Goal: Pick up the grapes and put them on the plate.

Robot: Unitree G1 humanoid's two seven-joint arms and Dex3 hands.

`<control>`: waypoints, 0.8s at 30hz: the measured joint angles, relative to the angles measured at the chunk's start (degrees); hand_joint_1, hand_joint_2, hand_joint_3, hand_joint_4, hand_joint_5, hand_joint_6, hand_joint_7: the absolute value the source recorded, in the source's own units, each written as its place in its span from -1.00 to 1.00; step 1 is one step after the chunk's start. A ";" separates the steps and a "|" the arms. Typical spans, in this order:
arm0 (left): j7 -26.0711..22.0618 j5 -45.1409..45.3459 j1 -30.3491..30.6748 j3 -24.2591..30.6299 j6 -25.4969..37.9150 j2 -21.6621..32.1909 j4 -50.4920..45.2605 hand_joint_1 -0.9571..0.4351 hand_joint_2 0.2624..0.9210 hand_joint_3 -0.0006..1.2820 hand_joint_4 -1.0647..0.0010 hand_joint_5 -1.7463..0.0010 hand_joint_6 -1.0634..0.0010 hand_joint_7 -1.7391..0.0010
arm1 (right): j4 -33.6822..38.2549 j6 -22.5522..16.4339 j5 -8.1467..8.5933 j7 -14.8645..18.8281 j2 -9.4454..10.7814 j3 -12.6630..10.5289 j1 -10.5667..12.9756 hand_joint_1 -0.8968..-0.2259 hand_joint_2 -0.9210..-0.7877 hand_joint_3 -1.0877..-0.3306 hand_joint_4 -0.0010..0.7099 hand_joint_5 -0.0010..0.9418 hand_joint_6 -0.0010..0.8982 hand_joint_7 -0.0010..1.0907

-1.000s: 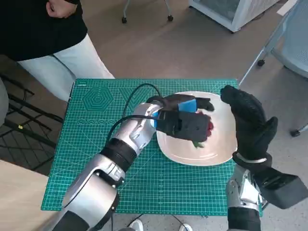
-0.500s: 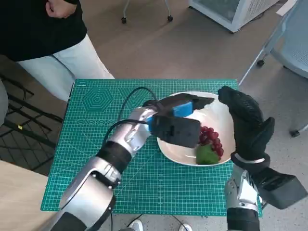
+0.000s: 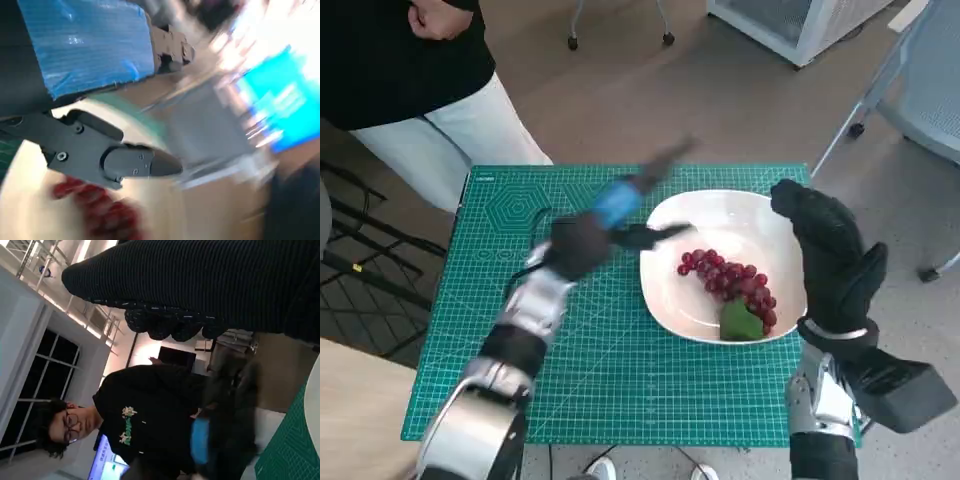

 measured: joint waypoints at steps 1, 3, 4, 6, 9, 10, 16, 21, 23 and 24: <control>-1.27 -2.03 1.04 1.22 -0.80 -0.03 -0.55 -0.62 1.00 -0.24 0.78 0.98 0.66 0.97 | 0.00 0.01 0.00 -0.03 0.00 0.02 0.00 -0.31 -1.00 0.03 0.27 -1.00 -0.72 -0.40; -3.81 -5.84 2.94 3.51 -2.17 -0.11 -1.43 -0.62 1.00 -0.22 0.79 0.98 0.67 0.97 | 0.01 0.02 -0.01 -0.07 0.02 0.09 -0.01 -0.31 -1.00 0.03 0.27 -1.00 -0.71 -0.40; -4.97 -7.55 3.85 4.56 -2.77 -0.14 -1.84 -0.63 1.00 -0.21 0.80 0.99 0.67 0.97 | 0.01 0.03 -0.02 -0.10 0.03 0.14 -0.02 -0.31 -1.00 0.03 0.27 -1.00 -0.71 -0.40; -7.13 -10.70 5.65 6.49 -3.54 -0.16 -2.89 -0.63 1.00 -0.19 0.81 0.99 0.67 0.97 | 0.01 0.03 -0.10 -0.17 0.09 0.25 -0.04 -0.31 -1.00 0.03 0.27 -1.00 -0.71 -0.40; -9.64 -14.83 8.34 8.92 -3.93 -0.18 -5.04 -0.62 1.00 -0.16 0.82 1.00 0.68 0.98 | 0.04 0.03 -0.44 -0.32 0.23 0.42 -0.07 -0.31 -1.00 0.03 0.27 -1.00 -0.72 -0.40; -10.20 -15.88 9.17 9.54 -3.94 -0.19 -5.83 -0.62 1.00 -0.16 0.82 1.00 0.69 0.98 | 0.05 0.03 -0.55 -0.35 0.28 0.47 -0.08 -0.30 -1.00 0.02 0.27 -1.00 -0.72 -0.40; -11.76 -19.44 13.25 12.07 -3.86 -0.18 -10.10 -0.61 1.00 -0.23 0.80 0.99 0.68 0.98 | 0.38 0.03 -0.84 -0.39 0.37 0.56 -0.34 -0.30 -1.00 0.01 0.26 -1.00 -0.72 -0.40; -11.74 -20.19 15.24 13.29 -3.48 -0.35 -12.33 -0.61 1.00 -0.30 0.76 0.98 0.66 0.98 | 1.22 0.02 -0.90 -0.39 0.37 0.57 -0.86 -0.30 -1.00 0.00 0.26 -1.00 -0.73 -0.39; -11.64 -20.42 15.86 13.61 -3.41 -0.60 -12.89 -0.60 1.00 -0.31 0.74 0.98 0.64 0.97 | 1.52 0.01 -0.92 -0.38 0.38 0.62 -1.08 -0.30 -1.00 -0.01 0.26 -1.00 -0.73 -0.39; -11.58 -20.59 16.15 13.73 -3.38 -0.78 -13.14 -0.60 1.00 -0.32 0.73 0.98 0.64 0.97 | 1.61 0.01 -0.94 -0.38 0.38 0.66 -1.18 -0.30 -1.00 -0.01 0.26 -1.00 -0.73 -0.38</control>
